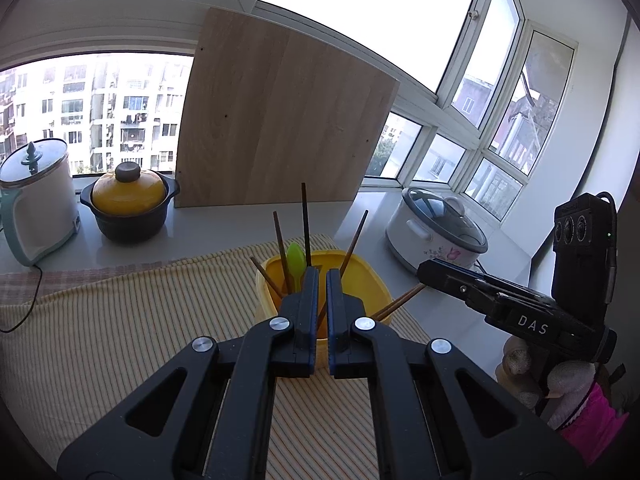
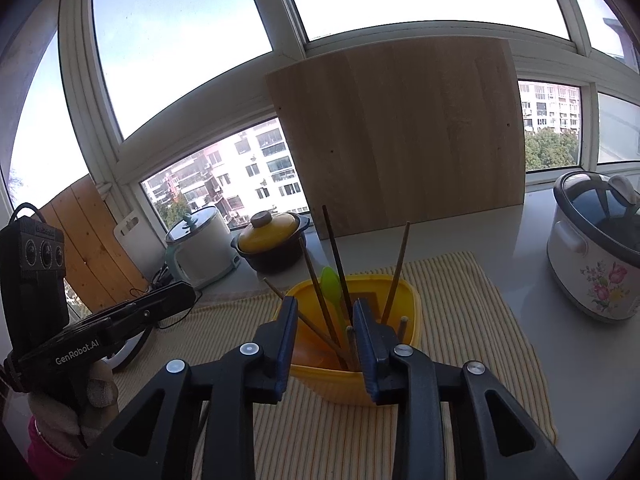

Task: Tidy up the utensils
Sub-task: 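Open both tools to drop the clear spoon and chopstick into the container, then move both tools back down to the last chopsticks on the cloth, then grasp a wooden chopstick with the left tool while the right tool grasps a black chopstick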

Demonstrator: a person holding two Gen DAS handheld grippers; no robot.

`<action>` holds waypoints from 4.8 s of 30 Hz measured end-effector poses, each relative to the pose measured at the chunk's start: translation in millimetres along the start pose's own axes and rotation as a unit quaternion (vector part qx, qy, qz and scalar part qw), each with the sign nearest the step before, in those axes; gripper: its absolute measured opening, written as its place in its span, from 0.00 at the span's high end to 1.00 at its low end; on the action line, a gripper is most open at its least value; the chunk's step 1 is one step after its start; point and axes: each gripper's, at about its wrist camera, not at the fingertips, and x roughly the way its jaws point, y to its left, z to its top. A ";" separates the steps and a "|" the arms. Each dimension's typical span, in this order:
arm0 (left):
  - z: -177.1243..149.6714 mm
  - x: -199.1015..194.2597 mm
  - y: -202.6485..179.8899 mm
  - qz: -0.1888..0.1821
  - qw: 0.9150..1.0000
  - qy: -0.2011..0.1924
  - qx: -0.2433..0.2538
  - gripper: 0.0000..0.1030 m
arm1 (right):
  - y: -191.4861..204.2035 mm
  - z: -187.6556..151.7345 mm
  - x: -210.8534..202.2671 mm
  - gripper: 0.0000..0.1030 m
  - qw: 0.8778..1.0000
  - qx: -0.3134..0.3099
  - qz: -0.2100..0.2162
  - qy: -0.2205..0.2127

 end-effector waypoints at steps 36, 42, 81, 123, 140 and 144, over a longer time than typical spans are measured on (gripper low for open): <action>-79.2 -90.2 64.9 0.138 0.990 0.005 0.023 0.61 | 81.6 -57.3 -39.3 0.06 0.994 -0.098 0.003 -0.049; -109.8 -85.0 105.3 0.155 0.986 0.062 -0.019 0.61 | 87.0 -84.5 -29.6 0.06 0.993 -0.114 -0.001 -0.020; -190.4 -13.7 126.4 0.176 0.956 0.235 -0.007 0.77 | 50.2 -158.6 17.5 0.22 0.994 -0.009 0.023 0.109; -198.8 -50.2 167.6 0.172 0.959 0.210 -0.079 0.93 | 152.2 -170.9 164.3 0.67 0.941 -0.003 0.088 0.326; -199.5 -61.4 178.7 0.166 0.960 0.207 -0.090 0.93 | 205.8 -181.8 205.5 0.78 0.927 -0.108 0.012 0.359; -198.8 -60.2 178.9 0.166 0.959 0.210 -0.090 0.93 | 214.2 -183.7 206.3 0.91 0.922 -0.157 -0.005 0.354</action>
